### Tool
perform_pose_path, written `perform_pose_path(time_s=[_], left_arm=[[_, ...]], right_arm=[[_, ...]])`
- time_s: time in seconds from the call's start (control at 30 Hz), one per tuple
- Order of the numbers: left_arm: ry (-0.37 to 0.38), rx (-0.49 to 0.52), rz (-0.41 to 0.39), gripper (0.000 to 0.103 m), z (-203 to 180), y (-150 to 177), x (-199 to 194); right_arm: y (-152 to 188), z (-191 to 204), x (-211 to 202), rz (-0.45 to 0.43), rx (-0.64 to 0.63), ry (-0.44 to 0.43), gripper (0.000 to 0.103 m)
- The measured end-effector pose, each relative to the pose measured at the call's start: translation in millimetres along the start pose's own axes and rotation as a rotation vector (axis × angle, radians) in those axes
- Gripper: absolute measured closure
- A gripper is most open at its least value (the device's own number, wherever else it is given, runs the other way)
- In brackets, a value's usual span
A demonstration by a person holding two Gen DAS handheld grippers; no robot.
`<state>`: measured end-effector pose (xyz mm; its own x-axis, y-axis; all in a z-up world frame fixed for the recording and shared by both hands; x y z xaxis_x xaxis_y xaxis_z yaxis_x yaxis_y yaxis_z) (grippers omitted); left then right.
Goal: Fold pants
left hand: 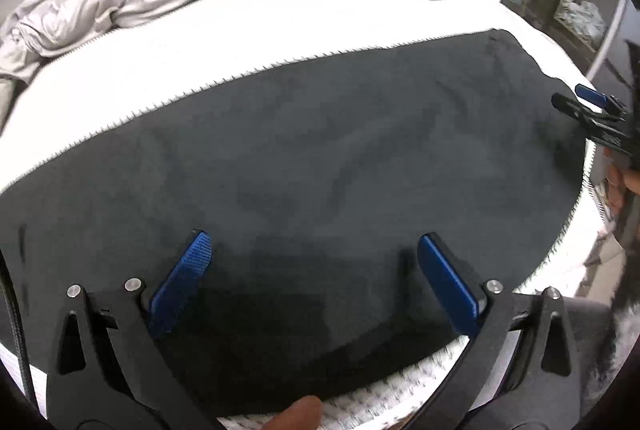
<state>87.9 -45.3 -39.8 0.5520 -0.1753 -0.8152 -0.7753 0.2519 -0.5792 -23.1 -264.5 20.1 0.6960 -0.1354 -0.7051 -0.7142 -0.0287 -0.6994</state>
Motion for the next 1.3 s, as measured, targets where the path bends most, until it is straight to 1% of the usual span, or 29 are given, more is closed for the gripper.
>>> perform_pose_path(time_s=[0.07,0.17,0.2,0.27,0.3,0.33,0.37,0.4,0.43,0.47,0.5,0.57,0.63,0.67,0.73,0.8,0.83,0.87,0.9,0.93,0.97,1.0,1.07,1.1,1.13,1.17,1.23,1.27,1.3], left_arm=[[-0.025,-0.01,0.001,0.0,10,-18,6],[-0.048,-0.024,0.053,0.001,26,-36,31],[-0.052,-0.017,0.074,0.001,28,-39,39],[-0.082,-0.002,0.141,0.0,38,-36,59],[-0.082,-0.008,0.158,0.0,42,-34,64],[-0.049,-0.034,0.151,0.0,47,-32,66],[-0.04,-0.042,0.147,0.0,50,-32,65],[-0.044,-0.043,0.145,0.0,54,-32,65],[-0.047,-0.045,0.141,0.0,57,-32,64],[-0.047,-0.05,0.138,0.0,60,-31,63],[-0.046,-0.052,0.136,0.0,62,-31,63],[-0.047,-0.05,0.132,0.0,63,-31,63],[-0.06,-0.043,0.141,0.0,63,-33,62],[-0.069,-0.042,0.142,0.001,62,-33,62],[-0.074,-0.036,0.117,0.001,59,-37,52],[-0.05,-0.029,0.075,0.001,54,-47,42],[-0.041,-0.021,0.064,0.001,48,-52,39],[-0.041,-0.007,0.058,0.001,42,-57,38],[-0.052,0.007,0.056,0.001,36,-62,39],[-0.06,0.021,0.058,0.001,34,-66,44],[-0.06,0.031,0.061,0.001,33,-70,49],[-0.057,0.04,0.07,0.001,31,-73,57],[-0.057,0.05,0.13,0.0,32,-73,80],[-0.058,0.045,0.156,0.0,33,-71,89],[-0.042,0.029,0.164,0.0,34,-70,94],[-0.03,0.018,0.16,0.0,35,-71,95],[-0.016,0.014,0.156,0.0,36,-72,95],[-0.015,0.017,0.156,0.0,36,-72,94],[-0.015,0.019,0.154,0.0,36,-71,94]], right_arm=[[-7,43,11,0.073,-0.086,-0.107,0.001],[-2,103,37,0.161,-0.296,-0.174,0.001],[1,119,49,0.177,-0.379,-0.159,0.001],[12,130,71,0.208,-0.465,-0.128,0.001],[17,122,72,0.211,-0.439,-0.161,0.001],[19,113,70,0.219,-0.385,-0.213,0.001],[21,98,65,0.24,-0.334,-0.233,0.001],[11,80,69,0.229,-0.3,-0.202,0.001],[5,56,70,0.199,-0.275,-0.097,0.001],[0,37,74,0.186,-0.261,0.001,0.001],[-1,7,75,0.177,-0.215,0.108,0.001],[1,-46,76,0.18,-0.054,0.205,0.001],[1,-56,70,0.179,0.044,0.151,0.001],[1,-58,60,0.165,0.055,0.151,0.001],[-8,-57,46,0.131,0.025,0.192,0.001],[-14,-37,18,0.085,-0.026,0.171,0.001],[-24,-28,16,0.067,-0.055,0.169,0.001],[-30,-13,4,0.037,-0.083,0.16,0.001],[-31,0,-3,0.03,-0.091,0.127,0.001],[-32,18,-4,0.036,-0.098,0.066,0.001],[-32,44,-4,0.044,-0.116,-0.028,0.001],[-32,57,0,0.053,-0.133,-0.09,0.001],[-19,101,20,0.124,-0.178,-0.247,0.002],[-9,112,35,0.159,-0.201,-0.273,0.003],[3,121,48,0.203,-0.244,-0.262,0.004],[12,121,60,0.236,-0.284,-0.225,0.004],[9,98,66,0.227,-0.243,-0.223,0.004],[3,69,67,0.205,-0.2,-0.102,0.003],[-5,46,74,0.186,-0.18,0.048,0.003]])
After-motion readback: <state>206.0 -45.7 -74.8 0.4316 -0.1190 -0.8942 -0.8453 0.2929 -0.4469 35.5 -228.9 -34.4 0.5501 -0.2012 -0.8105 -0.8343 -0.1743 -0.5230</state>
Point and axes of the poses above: each gripper's, at about its wrist camera, not at the fingertips, and x roughly the way its jaws point, z to its left, y to its underside, the point moved 6 cm from there along x, roughly the way its jaws point, and after that the axes turned 6 degrees about x, right-handed, at the moved point
